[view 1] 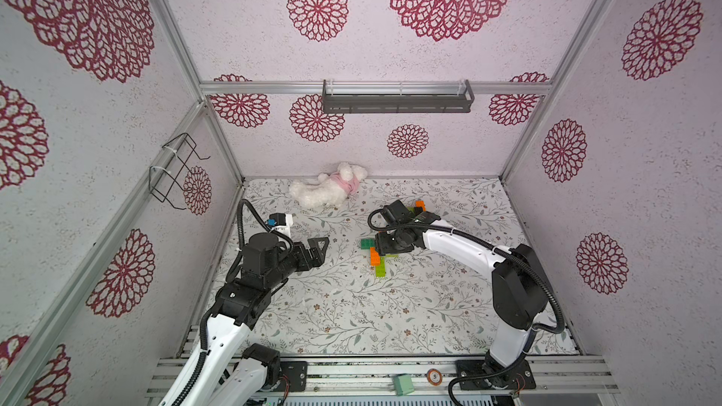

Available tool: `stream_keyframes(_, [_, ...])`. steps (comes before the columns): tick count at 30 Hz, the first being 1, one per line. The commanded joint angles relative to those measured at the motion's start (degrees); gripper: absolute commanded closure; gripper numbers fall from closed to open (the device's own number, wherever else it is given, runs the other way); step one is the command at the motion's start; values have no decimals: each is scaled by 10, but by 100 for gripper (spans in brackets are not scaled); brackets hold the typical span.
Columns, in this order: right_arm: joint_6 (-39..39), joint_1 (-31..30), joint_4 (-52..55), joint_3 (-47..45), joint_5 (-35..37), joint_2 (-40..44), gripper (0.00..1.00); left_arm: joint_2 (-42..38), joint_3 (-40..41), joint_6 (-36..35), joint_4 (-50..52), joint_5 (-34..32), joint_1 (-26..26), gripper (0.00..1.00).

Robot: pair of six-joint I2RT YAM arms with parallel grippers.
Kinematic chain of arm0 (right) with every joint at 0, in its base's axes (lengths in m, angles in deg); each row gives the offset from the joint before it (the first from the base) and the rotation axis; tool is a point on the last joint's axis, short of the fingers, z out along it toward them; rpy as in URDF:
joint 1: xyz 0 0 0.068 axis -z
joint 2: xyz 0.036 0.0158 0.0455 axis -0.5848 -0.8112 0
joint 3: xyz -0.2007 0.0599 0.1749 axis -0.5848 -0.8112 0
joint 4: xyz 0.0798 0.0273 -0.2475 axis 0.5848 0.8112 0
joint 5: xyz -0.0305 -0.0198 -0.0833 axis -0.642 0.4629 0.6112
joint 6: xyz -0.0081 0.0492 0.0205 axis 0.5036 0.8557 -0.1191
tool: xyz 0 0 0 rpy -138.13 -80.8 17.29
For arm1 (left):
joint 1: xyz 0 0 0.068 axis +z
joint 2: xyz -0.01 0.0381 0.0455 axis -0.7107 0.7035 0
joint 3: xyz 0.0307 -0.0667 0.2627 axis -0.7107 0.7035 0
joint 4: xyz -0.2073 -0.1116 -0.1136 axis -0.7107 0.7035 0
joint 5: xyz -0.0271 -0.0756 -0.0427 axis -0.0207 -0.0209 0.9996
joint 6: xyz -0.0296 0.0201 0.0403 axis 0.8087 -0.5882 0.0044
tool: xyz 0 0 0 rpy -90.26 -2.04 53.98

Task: Assemble a small pinwheel with lego
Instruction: Adjust the lego brick at the center of the board, then pick up the lego brick from the center of the board.

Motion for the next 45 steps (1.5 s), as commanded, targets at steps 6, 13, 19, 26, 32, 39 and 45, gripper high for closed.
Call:
stream_keyframes(6, [29,-4,45,95,62,-85,33,-6,16,12,-4,4,6,3])
stream_keyframes(13, [51,-10,58,136,69,-130,41,-15,21,8,-5,6,6,3])
stream_keyframes(19, [62,-13,70,152,86,-147,53,-21,23,5,-6,8,7,3])
stream_keyframes(26, [66,-16,86,165,92,-158,58,-24,21,-1,-6,9,9,3])
stream_keyframes(32, [70,-18,94,171,97,-165,59,-25,21,0,-8,12,11,3])
stream_keyframes(39, [66,-17,99,183,98,-174,63,-28,22,2,-7,11,11,3])
stream_keyframes(45, [57,-14,101,203,99,-178,72,-30,23,1,-6,7,11,3])
